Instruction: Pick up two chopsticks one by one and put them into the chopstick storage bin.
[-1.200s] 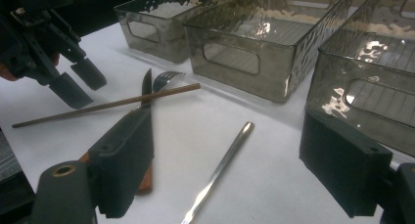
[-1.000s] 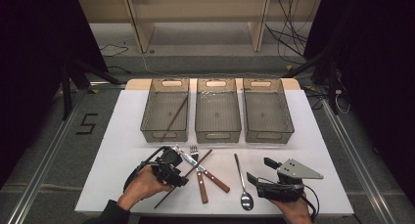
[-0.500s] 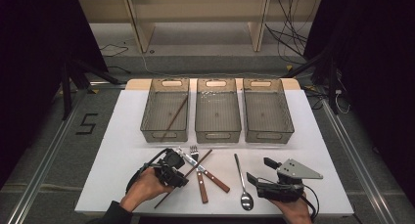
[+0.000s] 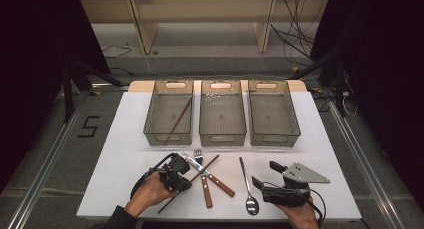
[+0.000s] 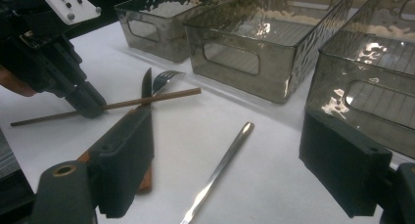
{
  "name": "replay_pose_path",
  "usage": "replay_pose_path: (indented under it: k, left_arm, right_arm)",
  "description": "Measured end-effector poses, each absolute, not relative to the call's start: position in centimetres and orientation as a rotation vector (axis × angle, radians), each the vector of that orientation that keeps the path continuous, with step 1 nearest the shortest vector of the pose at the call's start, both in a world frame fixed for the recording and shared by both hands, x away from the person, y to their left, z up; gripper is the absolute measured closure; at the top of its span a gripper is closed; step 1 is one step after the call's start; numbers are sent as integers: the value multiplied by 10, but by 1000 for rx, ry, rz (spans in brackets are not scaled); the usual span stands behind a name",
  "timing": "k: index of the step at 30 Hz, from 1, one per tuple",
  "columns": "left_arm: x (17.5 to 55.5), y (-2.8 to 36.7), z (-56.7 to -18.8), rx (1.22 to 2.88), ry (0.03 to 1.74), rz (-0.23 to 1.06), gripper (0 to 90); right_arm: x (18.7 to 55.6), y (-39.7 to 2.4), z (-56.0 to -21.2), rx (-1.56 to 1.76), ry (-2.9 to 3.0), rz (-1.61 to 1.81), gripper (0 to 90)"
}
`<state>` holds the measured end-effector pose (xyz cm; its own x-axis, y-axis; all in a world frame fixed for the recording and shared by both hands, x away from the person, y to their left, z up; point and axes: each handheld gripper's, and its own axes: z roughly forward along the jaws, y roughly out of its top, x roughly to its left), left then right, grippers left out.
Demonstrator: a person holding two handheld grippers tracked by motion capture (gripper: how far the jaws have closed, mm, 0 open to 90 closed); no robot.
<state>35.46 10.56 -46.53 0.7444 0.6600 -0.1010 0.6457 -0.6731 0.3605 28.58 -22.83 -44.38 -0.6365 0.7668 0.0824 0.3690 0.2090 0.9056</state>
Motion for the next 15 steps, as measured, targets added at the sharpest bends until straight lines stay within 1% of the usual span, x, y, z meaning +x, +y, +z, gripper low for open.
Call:
replay_pose_path:
  k: [1,9,15]
  left_arm:
    - [355,106,-465,2571,1002,55,832]
    - [354,106,-464,2558,984,64,846]
    - [355,112,-455,2529,974,90,848]
  right_arm:
    - [286,-228,-444,1057,2104,1407,213]
    - [286,-228,-444,1057,2104,1406,213]
    - [286,-229,-444,1059,2105,1407,214]
